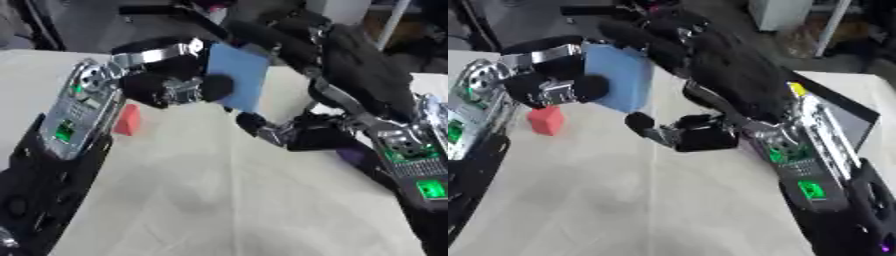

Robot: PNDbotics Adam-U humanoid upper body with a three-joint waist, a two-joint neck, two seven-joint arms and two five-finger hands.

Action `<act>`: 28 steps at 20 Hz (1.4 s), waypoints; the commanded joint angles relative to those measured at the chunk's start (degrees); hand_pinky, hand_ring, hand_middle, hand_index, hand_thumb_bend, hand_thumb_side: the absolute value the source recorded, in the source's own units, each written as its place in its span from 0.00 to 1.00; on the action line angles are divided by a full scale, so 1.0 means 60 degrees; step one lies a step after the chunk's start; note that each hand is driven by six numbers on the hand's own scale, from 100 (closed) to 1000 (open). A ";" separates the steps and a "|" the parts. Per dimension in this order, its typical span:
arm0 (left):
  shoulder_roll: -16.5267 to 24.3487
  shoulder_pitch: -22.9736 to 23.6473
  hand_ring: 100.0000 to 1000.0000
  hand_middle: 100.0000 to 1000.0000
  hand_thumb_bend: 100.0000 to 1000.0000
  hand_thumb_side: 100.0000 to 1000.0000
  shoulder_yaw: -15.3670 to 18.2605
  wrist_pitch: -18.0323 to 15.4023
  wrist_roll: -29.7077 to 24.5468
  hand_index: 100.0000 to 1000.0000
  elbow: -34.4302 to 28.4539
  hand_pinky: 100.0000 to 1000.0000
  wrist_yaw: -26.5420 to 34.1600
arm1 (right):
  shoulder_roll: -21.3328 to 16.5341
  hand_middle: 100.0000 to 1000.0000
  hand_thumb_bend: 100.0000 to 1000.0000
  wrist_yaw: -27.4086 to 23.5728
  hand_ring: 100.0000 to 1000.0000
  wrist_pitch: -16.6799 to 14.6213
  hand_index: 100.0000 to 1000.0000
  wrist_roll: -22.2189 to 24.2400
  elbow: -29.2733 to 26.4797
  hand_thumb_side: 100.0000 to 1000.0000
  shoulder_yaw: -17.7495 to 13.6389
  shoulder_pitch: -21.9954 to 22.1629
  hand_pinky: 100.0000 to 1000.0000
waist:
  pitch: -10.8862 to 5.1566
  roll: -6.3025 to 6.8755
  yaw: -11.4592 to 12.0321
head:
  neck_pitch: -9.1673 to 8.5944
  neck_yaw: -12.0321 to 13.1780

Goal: Pick up the objects with one hand, pass them to the other hand, and then place them into the box on the other side of the table.

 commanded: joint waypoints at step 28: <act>-0.0003 -0.0307 0.73 0.71 0.46 0.94 0.0097 -0.0172 -0.0187 0.78 -0.0159 0.75 0.0204 | -0.0158 0.33 0.00 0.0011 0.59 0.0860 0.53 -0.1482 -0.0081 0.00 -0.0168 0.0012 0.73 | -0.0212 0.0052 -0.0062 | -0.0027 0.0008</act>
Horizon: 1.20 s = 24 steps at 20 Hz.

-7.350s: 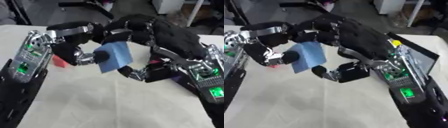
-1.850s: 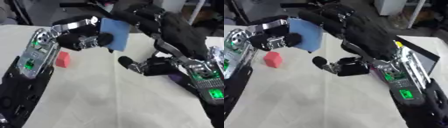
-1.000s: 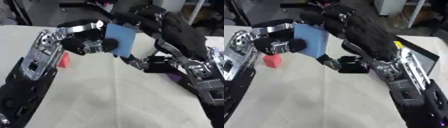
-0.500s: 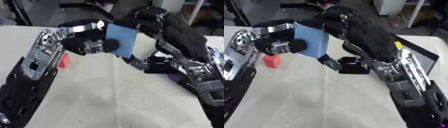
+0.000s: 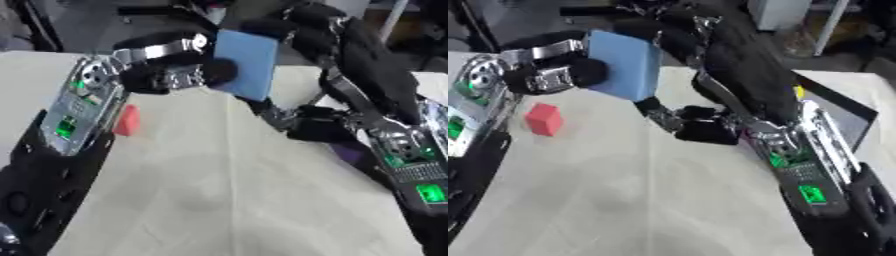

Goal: Pick up the objects with one hand, pass them to the other hand, and then place them into the box on the other side of the table.

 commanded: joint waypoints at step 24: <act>0.0499 0.0327 0.79 0.79 0.55 1.00 0.0982 -0.0061 0.0878 0.81 0.0562 0.78 -0.0331 | -0.0991 0.31 0.00 -0.0071 0.58 0.0835 0.50 -0.1038 -0.0039 0.00 -0.1021 -0.0258 0.72 | -0.0242 -0.0005 0.0005 | -0.0253 -0.0028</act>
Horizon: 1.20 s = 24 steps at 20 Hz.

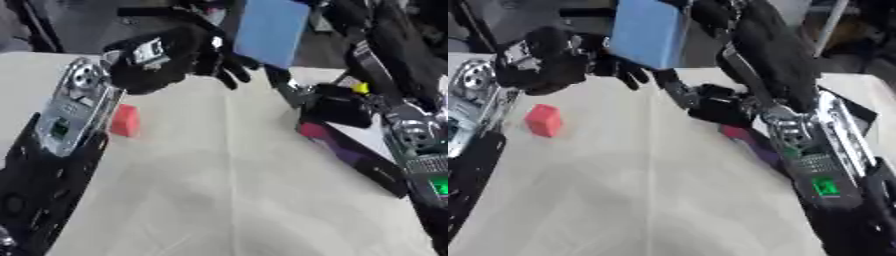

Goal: Pick up the objects with one hand, pass them to the other hand, and then place them into the box on the other side of the table.

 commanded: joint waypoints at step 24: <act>0.1534 0.2460 0.78 0.77 0.41 0.94 0.2735 0.0204 0.2760 0.79 -0.1545 0.78 0.0593 | -0.1850 0.29 0.00 0.0115 0.53 0.2345 0.50 -0.1175 0.3690 0.00 -0.2385 0.1464 0.67 | -0.0110 0.0164 0.0275 | -0.0177 -0.0507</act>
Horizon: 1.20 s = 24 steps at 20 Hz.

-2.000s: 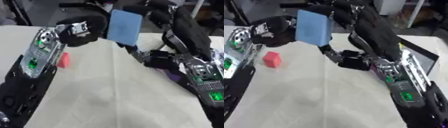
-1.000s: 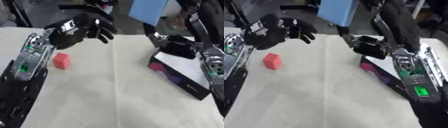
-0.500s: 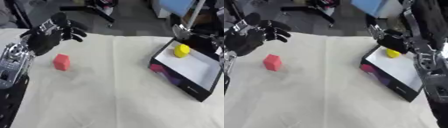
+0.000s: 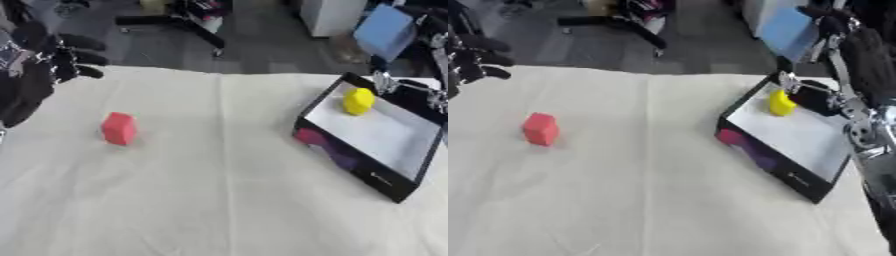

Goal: Pick up the objects with one hand, pass them to the other hand, and then place them into the box on the other side of the table.

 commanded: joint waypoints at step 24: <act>0.0191 0.0376 0.78 0.78 0.40 0.93 0.0379 0.0132 0.0216 0.80 -0.0816 0.79 0.0202 | -0.0272 0.88 0.26 0.0369 0.77 -0.0485 0.99 0.0694 0.4332 0.59 -0.0521 -0.0481 0.80 | -0.0107 0.0118 0.0110 | 0.0283 -0.0312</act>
